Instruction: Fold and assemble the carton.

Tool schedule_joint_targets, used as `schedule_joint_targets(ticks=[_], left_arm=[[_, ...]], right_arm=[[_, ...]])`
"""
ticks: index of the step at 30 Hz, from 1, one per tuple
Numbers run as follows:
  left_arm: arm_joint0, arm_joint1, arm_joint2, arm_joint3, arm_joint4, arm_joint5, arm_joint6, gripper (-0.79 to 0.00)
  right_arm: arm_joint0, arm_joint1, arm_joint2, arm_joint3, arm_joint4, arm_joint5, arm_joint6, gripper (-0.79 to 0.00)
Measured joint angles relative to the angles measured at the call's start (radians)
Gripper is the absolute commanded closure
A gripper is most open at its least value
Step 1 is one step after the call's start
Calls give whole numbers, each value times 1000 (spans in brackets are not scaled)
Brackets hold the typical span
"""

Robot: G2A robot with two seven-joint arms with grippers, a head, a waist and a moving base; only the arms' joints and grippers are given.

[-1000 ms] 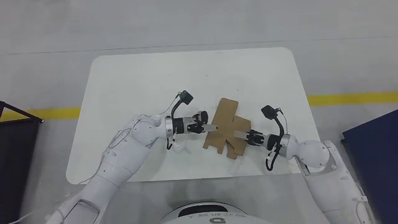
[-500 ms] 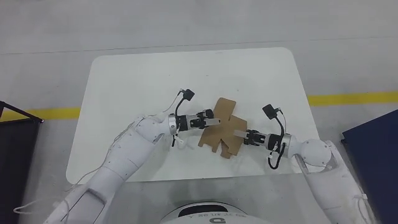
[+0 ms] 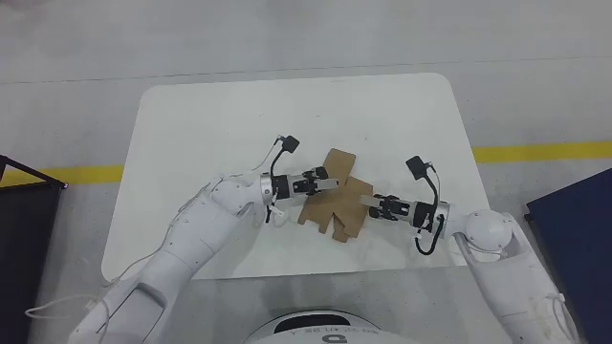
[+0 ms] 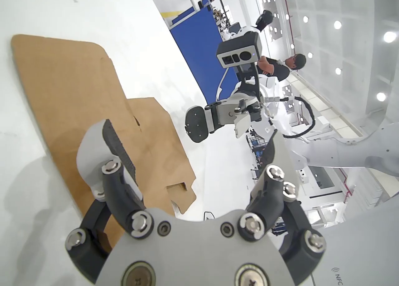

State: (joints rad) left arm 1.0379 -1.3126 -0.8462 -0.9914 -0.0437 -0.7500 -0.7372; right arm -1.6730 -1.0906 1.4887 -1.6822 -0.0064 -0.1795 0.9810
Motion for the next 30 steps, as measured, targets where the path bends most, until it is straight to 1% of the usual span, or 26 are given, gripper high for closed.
schedule_joint_targets(ticks=[4,6,9,11,14,22,30], left_arm=[[16,21,-42,-38,85,49,36,-785],[33,35,-69,-75,134,87,40,-785],[64,54,-106,-141,173,125,28,-785],[81,65,-128,-170,203,150,29,-785],[102,72,-142,-194,214,174,28,-785],[118,76,-132,-203,197,198,4,-785],[98,64,-89,-158,145,193,-22,-785]], right_arm=[[-12,5,19,0,-7,0,-13,-563],[-15,7,21,-2,-7,0,-15,-576],[-13,9,8,-3,-18,5,-19,-600],[-8,9,-7,-5,-37,13,-27,-600],[-1,10,-23,-3,-64,26,-44,-603],[14,10,-61,4,-109,58,-88,-588],[21,12,-82,-3,-114,79,-99,-548]])
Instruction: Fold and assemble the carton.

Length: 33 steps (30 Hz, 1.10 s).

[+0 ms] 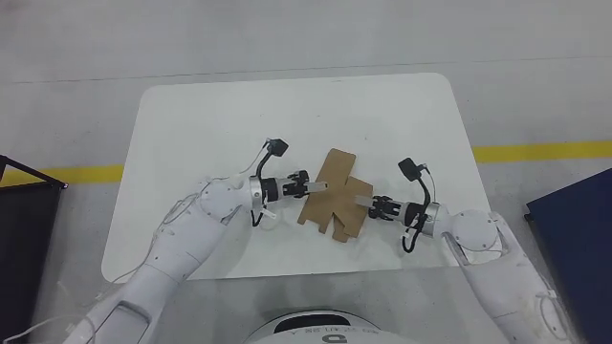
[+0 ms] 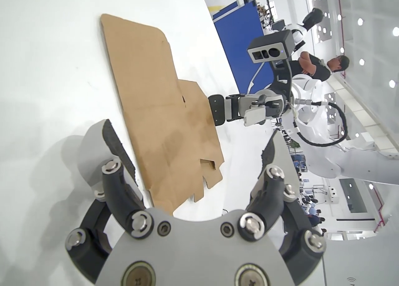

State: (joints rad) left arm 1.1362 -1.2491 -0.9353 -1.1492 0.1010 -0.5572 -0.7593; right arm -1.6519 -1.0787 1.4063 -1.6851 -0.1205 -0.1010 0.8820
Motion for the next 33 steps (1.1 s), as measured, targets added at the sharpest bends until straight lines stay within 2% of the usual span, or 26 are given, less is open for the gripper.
schedule_joint_targets(ticks=[12,17,27,33], left_arm=[[-49,-27,61,109,-116,-26,-37,-785],[-70,-38,83,143,-138,-42,-38,-785],[-89,-49,104,177,-151,-58,-36,-785],[-94,-53,111,180,-159,-67,-39,-785]], right_arm=[[10,3,-30,-5,14,0,4,-533],[8,6,-25,-3,72,-23,34,-508],[15,12,-31,-7,99,-40,60,-514],[22,15,-37,-23,99,-43,52,-493]])
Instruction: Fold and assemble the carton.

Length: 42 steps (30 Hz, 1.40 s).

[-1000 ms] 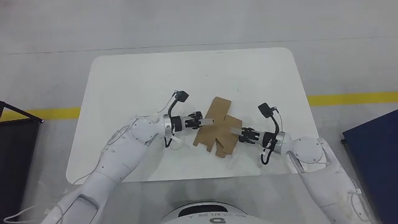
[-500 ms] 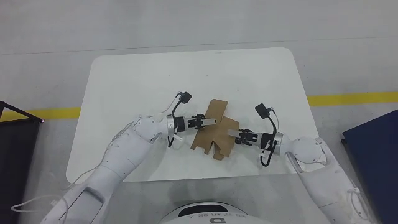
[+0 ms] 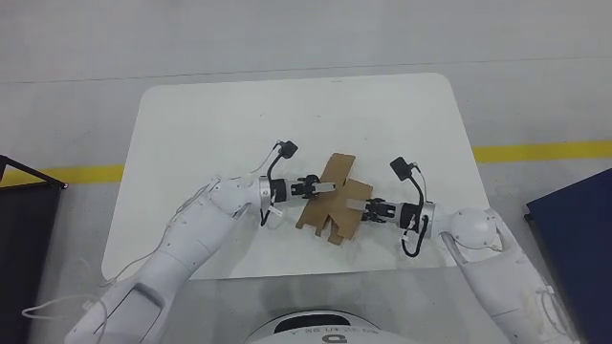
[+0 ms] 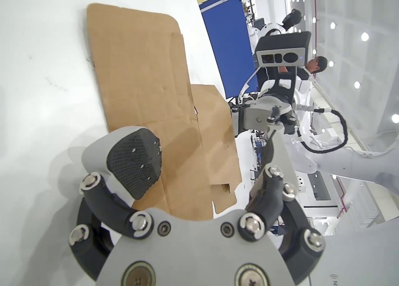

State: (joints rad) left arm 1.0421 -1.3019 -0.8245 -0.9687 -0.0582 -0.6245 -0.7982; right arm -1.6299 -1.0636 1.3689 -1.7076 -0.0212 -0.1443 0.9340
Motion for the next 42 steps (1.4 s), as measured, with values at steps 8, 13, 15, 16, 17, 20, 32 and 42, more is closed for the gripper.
schedule_joint_targets(ticks=[8,13,15,16,17,20,32,42], left_arm=[[0,3,-11,-13,-6,-25,9,-785],[12,15,-42,-58,-4,-62,18,-785],[20,25,-68,-87,0,-73,23,-785],[24,30,-82,-102,3,-76,25,-785],[30,38,-103,-125,7,-77,29,-785],[56,60,-166,-201,17,-71,31,-785],[109,92,-263,-320,55,-44,38,-785],[234,131,-449,-420,134,-101,221,-785]], right_arm=[[3,4,-14,-7,-57,37,-38,0],[-6,10,13,-11,-51,32,-35,0],[-14,15,37,-21,-23,17,-15,0],[-17,17,50,-27,-17,12,-8,0],[-22,20,66,-36,-14,6,-3,0],[-27,25,94,-69,29,-33,34,0],[-29,23,94,-80,135,-61,96,0],[165,-26,-76,189,556,-254,29,0]])
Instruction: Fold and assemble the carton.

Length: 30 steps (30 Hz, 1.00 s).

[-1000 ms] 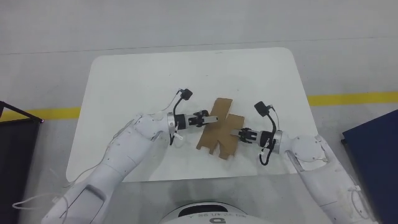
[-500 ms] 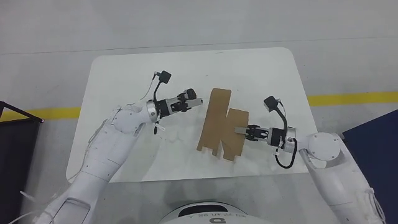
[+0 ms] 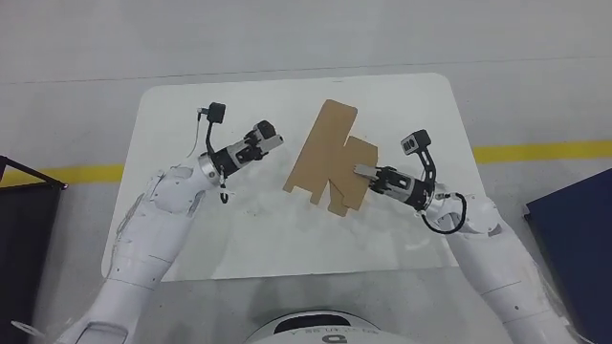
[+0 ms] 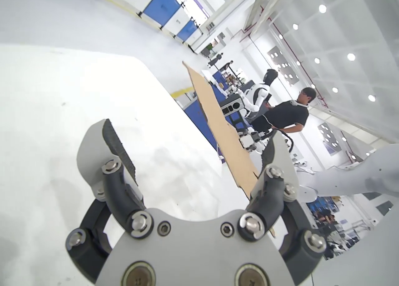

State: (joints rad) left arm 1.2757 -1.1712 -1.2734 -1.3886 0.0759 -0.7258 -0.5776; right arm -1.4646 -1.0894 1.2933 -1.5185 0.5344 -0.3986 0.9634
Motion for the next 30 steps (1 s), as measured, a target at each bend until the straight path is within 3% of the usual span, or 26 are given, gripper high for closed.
schedule_joint_targets(ticks=[6,24,30], left_arm=[[91,23,-101,-99,1,-9,8,-785],[94,19,-73,-107,-56,25,9,-785],[75,22,-64,-71,-200,43,-61,-785]], right_arm=[[101,-21,-83,68,13,-33,1,0],[110,-23,-88,58,-9,-35,-24,0],[93,-27,-54,-4,-122,-199,-170,0]])
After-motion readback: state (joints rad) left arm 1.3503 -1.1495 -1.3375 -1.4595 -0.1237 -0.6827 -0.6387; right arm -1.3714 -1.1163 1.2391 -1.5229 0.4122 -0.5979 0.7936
